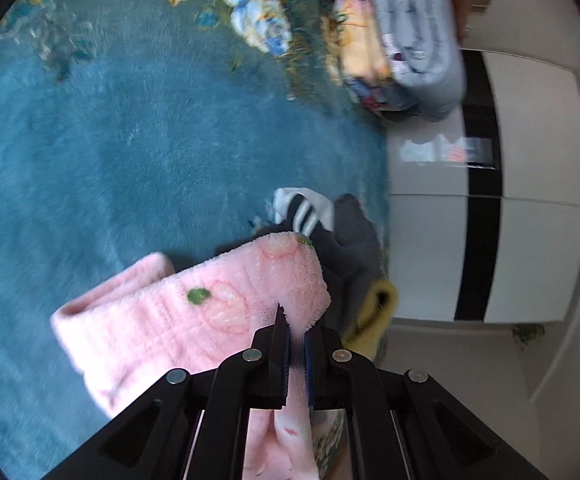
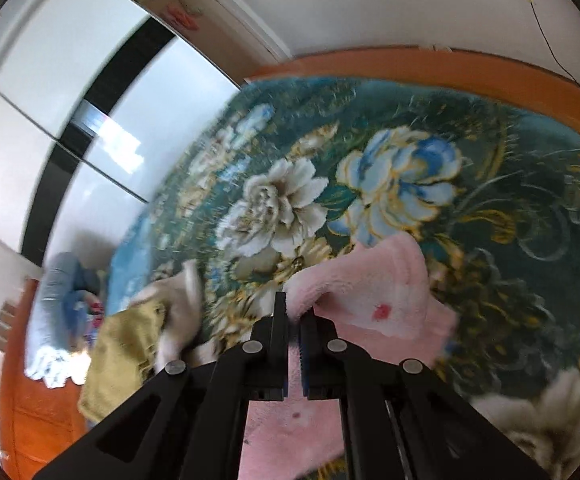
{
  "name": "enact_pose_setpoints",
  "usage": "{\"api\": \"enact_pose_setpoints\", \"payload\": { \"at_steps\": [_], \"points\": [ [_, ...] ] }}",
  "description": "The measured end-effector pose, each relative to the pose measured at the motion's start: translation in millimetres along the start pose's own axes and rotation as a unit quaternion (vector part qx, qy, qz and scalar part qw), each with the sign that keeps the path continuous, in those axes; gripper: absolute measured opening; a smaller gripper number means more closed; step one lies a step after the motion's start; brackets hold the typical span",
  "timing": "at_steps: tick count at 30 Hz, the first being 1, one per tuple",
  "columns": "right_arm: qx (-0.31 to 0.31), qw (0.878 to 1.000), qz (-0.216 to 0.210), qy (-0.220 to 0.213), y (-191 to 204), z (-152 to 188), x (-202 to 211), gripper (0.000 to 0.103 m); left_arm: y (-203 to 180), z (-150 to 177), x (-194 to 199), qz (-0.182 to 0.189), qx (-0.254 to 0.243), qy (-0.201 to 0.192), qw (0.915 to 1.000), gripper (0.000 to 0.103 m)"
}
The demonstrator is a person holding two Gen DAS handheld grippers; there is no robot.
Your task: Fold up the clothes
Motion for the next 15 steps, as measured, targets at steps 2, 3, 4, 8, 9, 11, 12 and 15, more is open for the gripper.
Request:
{"api": "enact_pose_setpoints", "payload": {
  "at_steps": [2,3,4,8,9,11,12,15],
  "points": [
    [-0.005,1.000,0.012,0.014,-5,0,-27,0.004,6,-8,-26,-0.012,-0.006,0.014,0.9998,0.006],
    [-0.008,1.000,0.016,0.021,-8,1,-38,0.004,10,-11,-36,-0.021,-0.014,0.018,0.9995,0.006],
    [-0.010,0.999,0.020,0.027,-11,3,-49,0.004,15,-13,-43,-0.029,-0.014,0.018,0.9993,0.007],
    [-0.012,0.998,0.030,0.048,-24,10,-85,0.007,28,-12,-57,-0.026,-0.016,0.022,0.9993,0.017],
    [-0.007,0.998,0.026,0.051,-24,11,-88,0.008,26,-11,-55,-0.022,-0.023,0.020,0.9993,0.030],
    [0.004,0.999,0.014,0.050,-24,10,-83,0.010,19,-10,-46,-0.018,-0.036,0.009,0.9991,0.057],
    [0.010,0.999,0.008,0.049,-24,9,-79,0.014,13,-9,-39,-0.013,-0.041,0.003,0.9991,0.066],
    [0.028,0.999,-0.013,0.043,-24,6,-66,0.040,-6,-1,-15,0.019,-0.071,-0.006,0.9973,0.067]
  ]
}}
Point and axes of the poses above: each gripper's, at about its wrist camera, not at the fingertips, and x roughly against the way its jaws point, y to its left, z to its underside, the point moved 9 cm from there along -x, roughly the way its jaws point, and after that the axes turned 5 degrees about -z, right-handed, at the moved point
